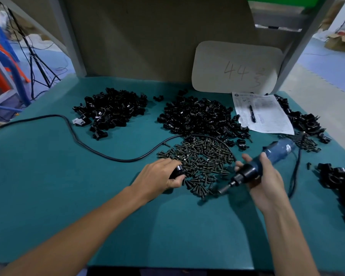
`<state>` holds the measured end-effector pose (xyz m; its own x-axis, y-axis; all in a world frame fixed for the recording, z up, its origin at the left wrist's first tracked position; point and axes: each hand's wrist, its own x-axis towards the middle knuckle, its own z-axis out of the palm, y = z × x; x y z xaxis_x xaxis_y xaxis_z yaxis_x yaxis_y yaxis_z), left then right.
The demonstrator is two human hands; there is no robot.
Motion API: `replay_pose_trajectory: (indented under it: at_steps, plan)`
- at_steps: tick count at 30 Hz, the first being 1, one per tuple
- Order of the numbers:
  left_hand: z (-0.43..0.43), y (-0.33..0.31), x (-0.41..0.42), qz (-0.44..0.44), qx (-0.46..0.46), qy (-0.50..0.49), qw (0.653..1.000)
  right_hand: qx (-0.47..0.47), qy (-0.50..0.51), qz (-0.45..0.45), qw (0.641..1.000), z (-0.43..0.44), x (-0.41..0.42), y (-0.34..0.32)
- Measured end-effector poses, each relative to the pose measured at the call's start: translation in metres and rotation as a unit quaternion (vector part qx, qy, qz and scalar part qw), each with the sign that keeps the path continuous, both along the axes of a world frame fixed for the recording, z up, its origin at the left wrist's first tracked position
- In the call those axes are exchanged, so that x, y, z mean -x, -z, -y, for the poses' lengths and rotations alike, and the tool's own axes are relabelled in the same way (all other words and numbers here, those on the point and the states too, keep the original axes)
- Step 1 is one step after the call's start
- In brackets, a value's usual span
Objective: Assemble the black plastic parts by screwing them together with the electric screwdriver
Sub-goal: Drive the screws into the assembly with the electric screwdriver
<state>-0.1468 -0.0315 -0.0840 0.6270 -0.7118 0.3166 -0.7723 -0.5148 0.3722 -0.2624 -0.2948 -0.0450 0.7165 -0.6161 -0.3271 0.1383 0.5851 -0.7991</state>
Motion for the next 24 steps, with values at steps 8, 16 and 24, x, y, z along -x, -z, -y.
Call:
replay_pose_trajectory:
  at_steps: [8,16,24]
  plan:
    - [-0.001,-0.001,-0.001,0.011,-0.013,0.0,1.0,-0.103,-0.001,0.066,0.992,-0.029,-0.027,-0.002]
    - [0.0,0.0,-0.001,0.024,-0.016,0.009,1.0,-0.11,0.029,0.082,0.99,-0.035,-0.037,0.002]
    - [0.0,0.002,-0.003,0.014,-0.027,0.006,1.0,-0.115,0.02,0.094,0.989,-0.043,-0.039,0.01]
